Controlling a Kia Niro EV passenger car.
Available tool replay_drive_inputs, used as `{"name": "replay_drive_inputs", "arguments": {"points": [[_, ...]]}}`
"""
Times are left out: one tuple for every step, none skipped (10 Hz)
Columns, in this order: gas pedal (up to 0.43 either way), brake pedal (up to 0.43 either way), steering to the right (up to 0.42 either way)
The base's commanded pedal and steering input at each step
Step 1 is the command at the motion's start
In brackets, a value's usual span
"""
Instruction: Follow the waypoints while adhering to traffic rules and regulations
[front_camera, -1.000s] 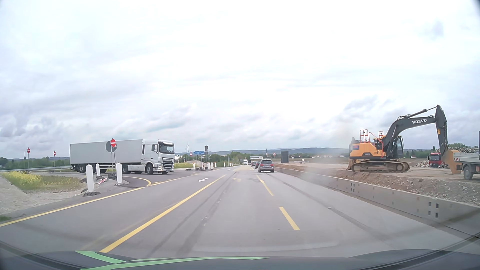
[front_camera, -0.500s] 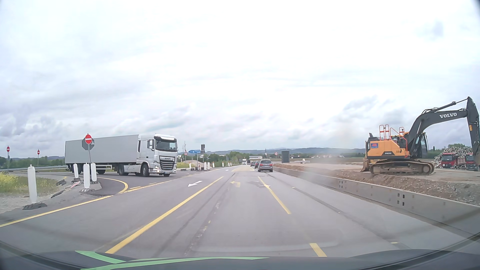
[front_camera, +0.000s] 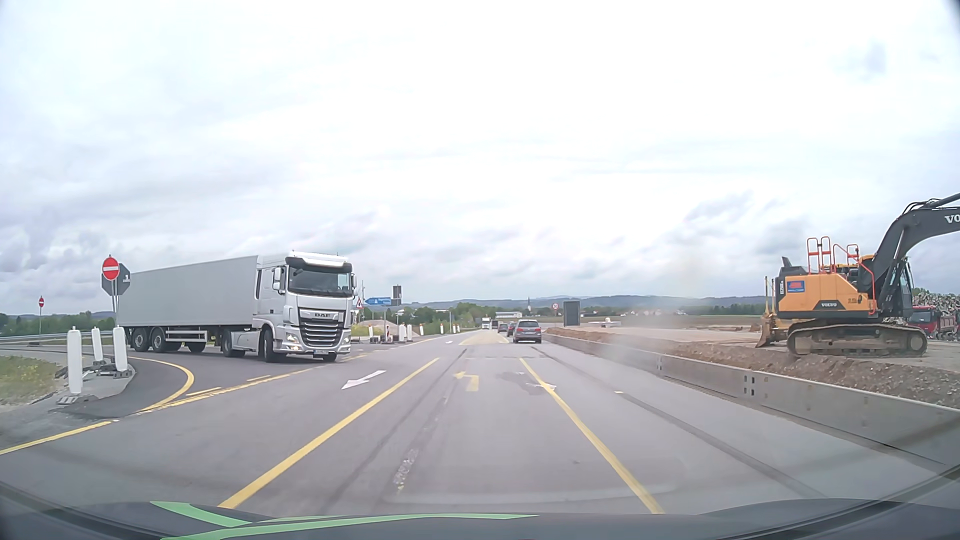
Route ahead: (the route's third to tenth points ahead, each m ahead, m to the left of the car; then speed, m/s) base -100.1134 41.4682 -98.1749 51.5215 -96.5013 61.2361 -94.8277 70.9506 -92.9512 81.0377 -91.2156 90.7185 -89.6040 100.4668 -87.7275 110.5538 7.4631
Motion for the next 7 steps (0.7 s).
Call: {"name": "replay_drive_inputs", "arguments": {"points": [[0.000, 0.079, 0.007], [0.000, 0.085, 0.007], [0.000, 0.085, 0.007], [0.000, 0.079, 0.007], [0.000, 0.079, 0.007], [0.000, 0.079, 0.007], [0.000, 0.079, 0.008]]}}
